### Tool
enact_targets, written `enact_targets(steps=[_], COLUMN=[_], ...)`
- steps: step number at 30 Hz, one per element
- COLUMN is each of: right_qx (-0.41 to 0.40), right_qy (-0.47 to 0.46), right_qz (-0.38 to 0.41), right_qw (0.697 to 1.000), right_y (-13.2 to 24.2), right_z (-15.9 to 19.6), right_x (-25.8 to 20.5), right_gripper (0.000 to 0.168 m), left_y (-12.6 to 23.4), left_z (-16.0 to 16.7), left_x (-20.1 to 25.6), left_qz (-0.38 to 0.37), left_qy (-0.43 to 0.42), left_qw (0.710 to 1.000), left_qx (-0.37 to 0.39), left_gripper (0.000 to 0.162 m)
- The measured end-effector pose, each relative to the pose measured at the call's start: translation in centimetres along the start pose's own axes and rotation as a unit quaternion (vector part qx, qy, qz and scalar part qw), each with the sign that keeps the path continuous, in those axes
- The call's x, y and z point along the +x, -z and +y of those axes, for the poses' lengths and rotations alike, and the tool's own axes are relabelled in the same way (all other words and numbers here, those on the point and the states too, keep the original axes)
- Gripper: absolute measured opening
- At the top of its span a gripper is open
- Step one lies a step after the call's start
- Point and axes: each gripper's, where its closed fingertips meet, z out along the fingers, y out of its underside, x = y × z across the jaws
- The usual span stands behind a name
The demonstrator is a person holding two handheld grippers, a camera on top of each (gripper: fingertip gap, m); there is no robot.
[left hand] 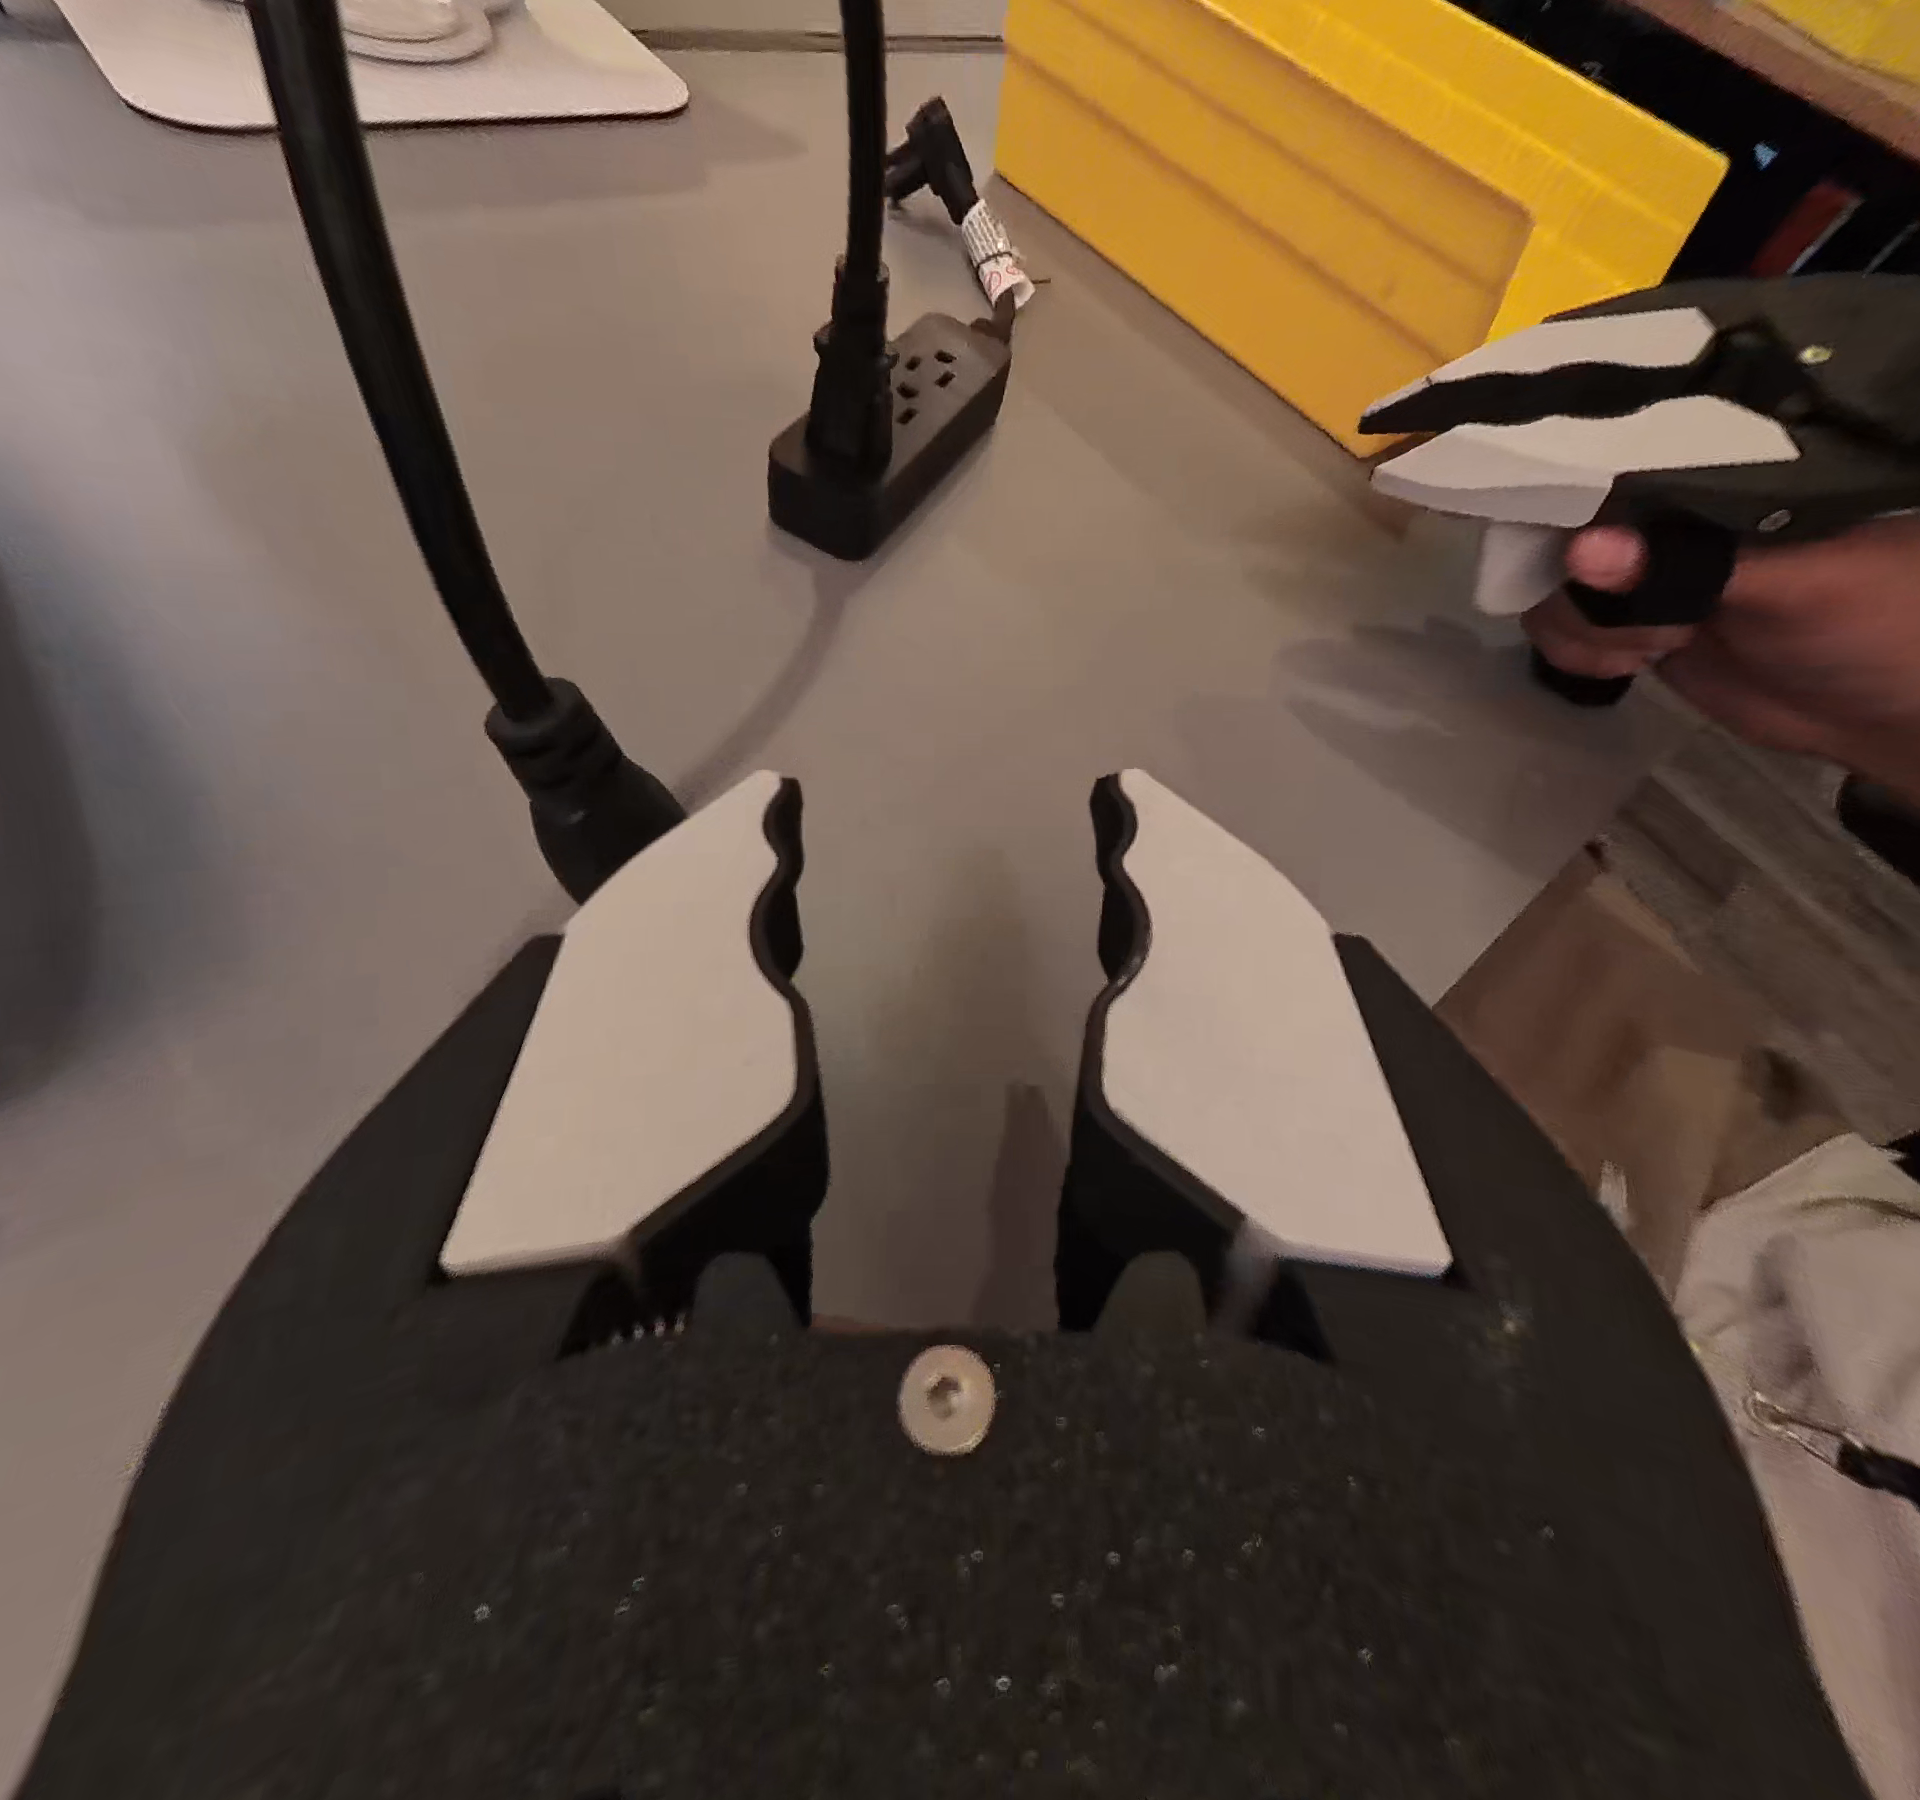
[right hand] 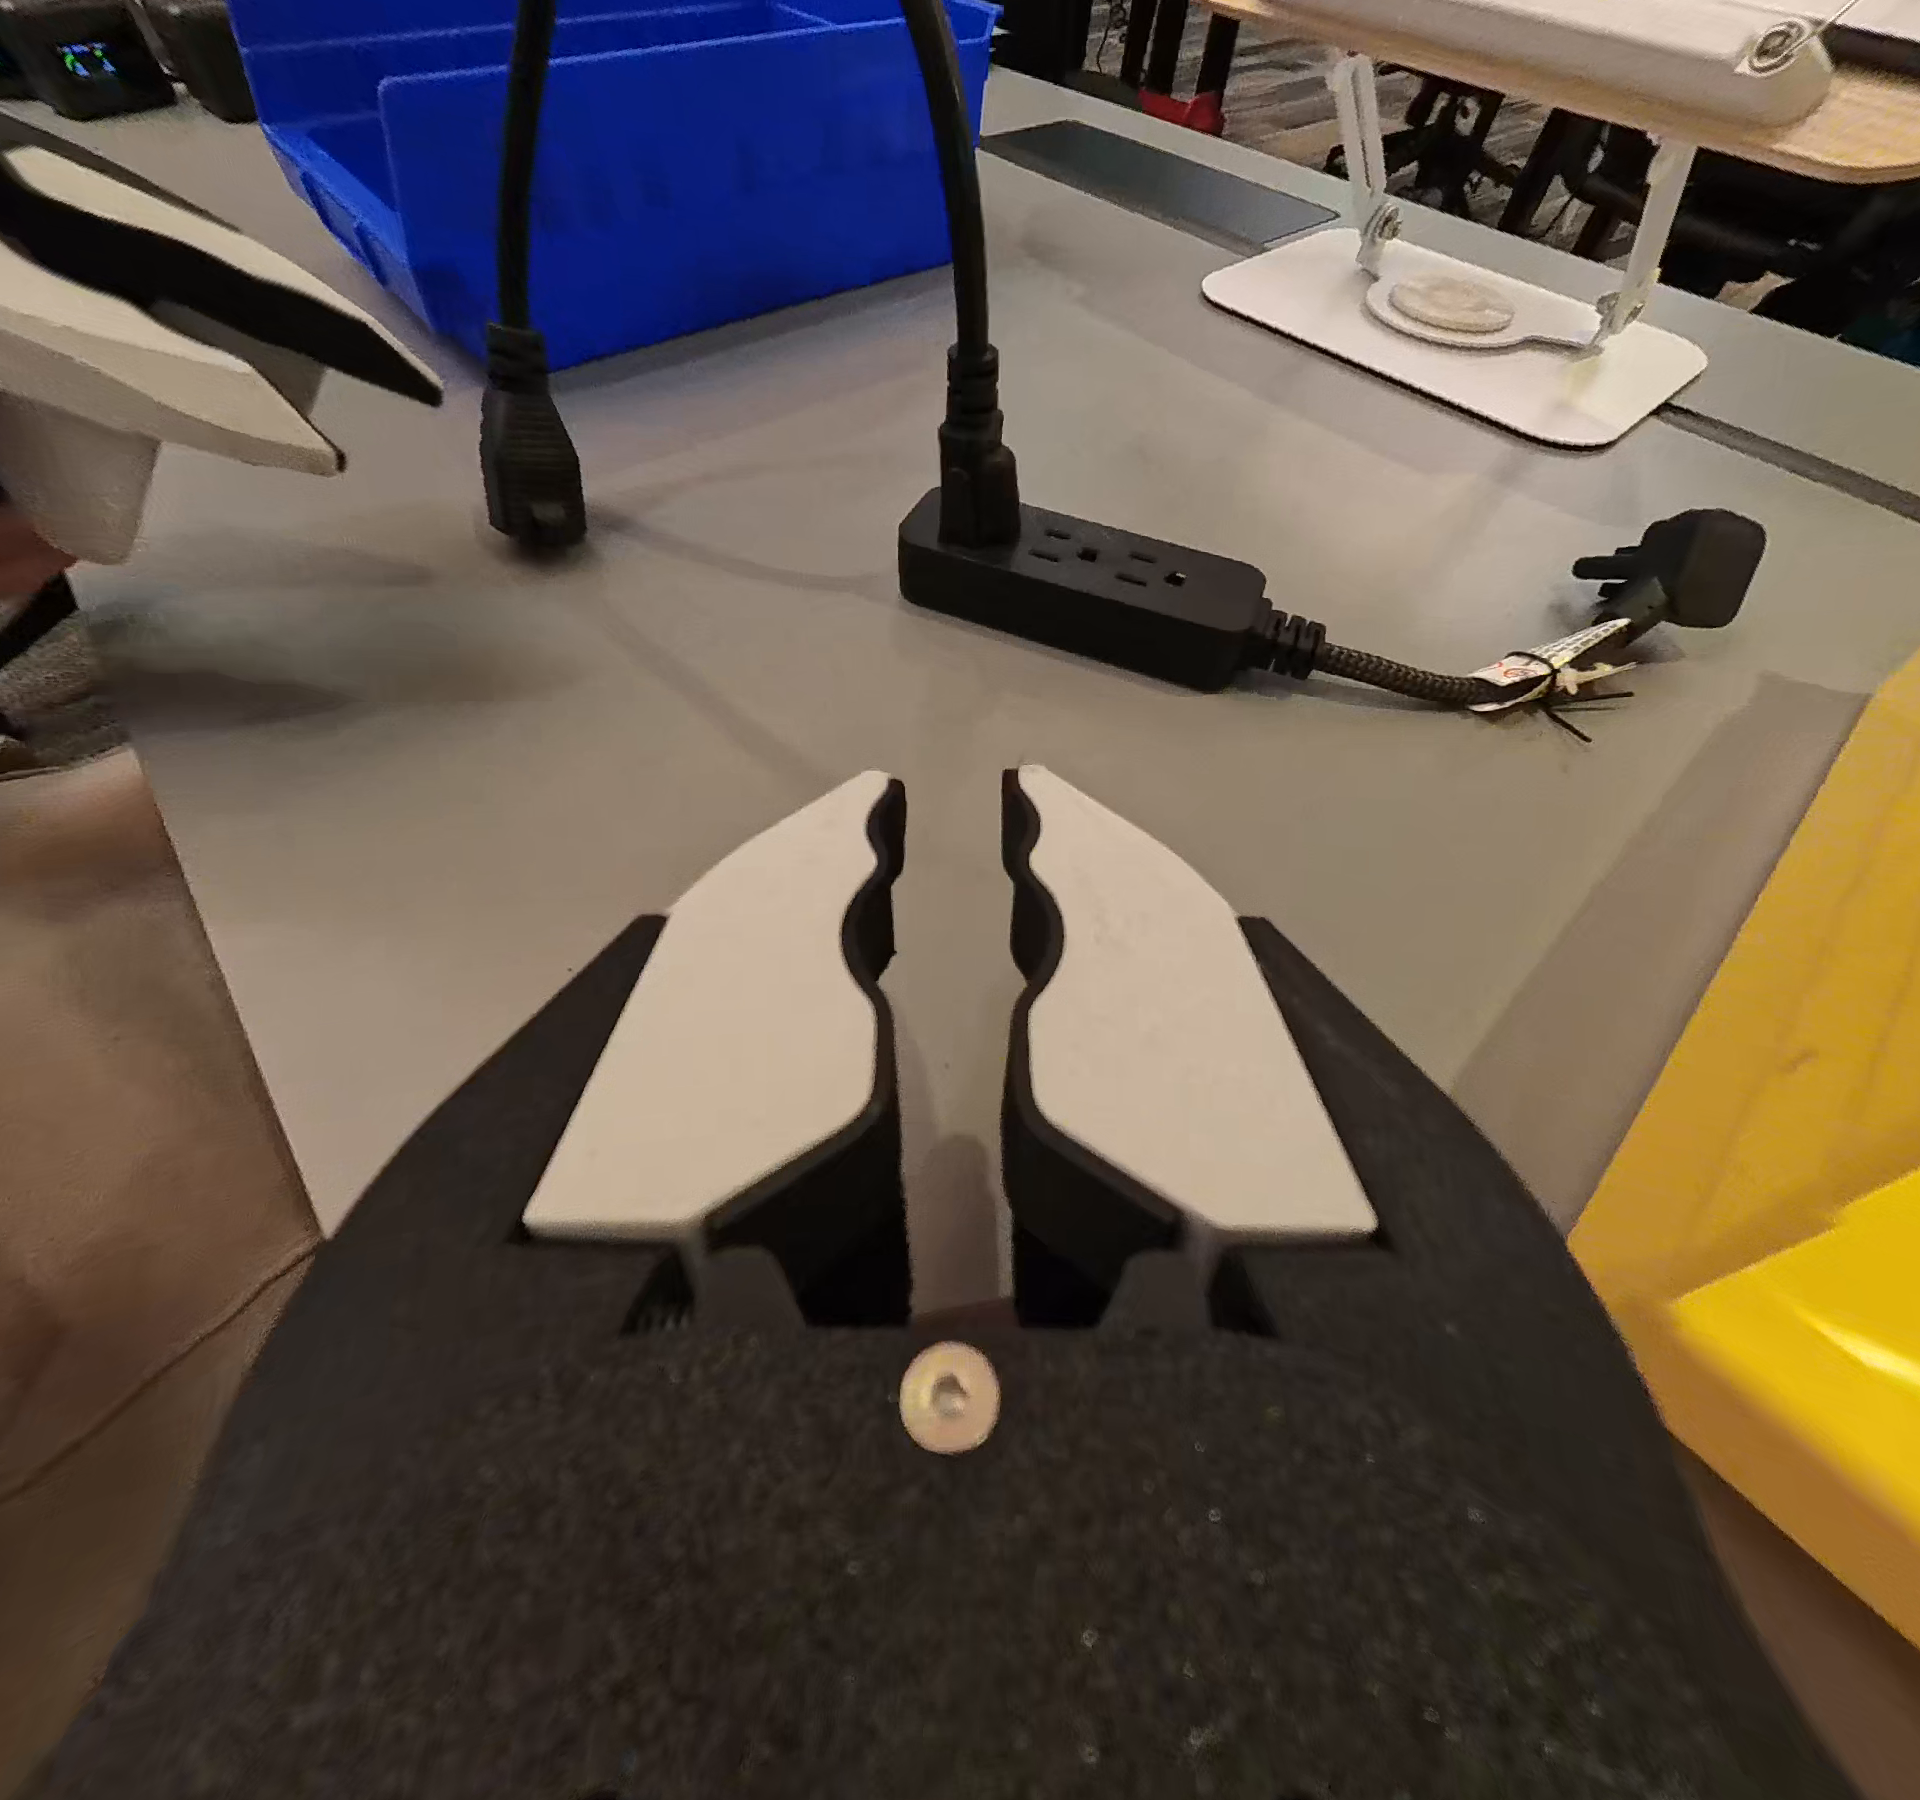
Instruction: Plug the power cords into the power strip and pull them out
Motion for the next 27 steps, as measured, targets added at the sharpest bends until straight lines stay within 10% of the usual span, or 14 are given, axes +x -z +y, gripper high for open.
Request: enact_targets(steps=[27], right_qx=[0.008], right_qy=[-0.019], right_qz=[0.024], right_qw=[1.000], right_y=[0.9], right_z=[0.1], right_x=[1.4], right_gripper=[0.014], left_y=[-0.3], left_z=[0.8], left_x=[-1.6], left_qz=[-0.009], left_qy=[0.035], left_qw=[0.999], left_qx=[-0.019], left_gripper=[0.052])
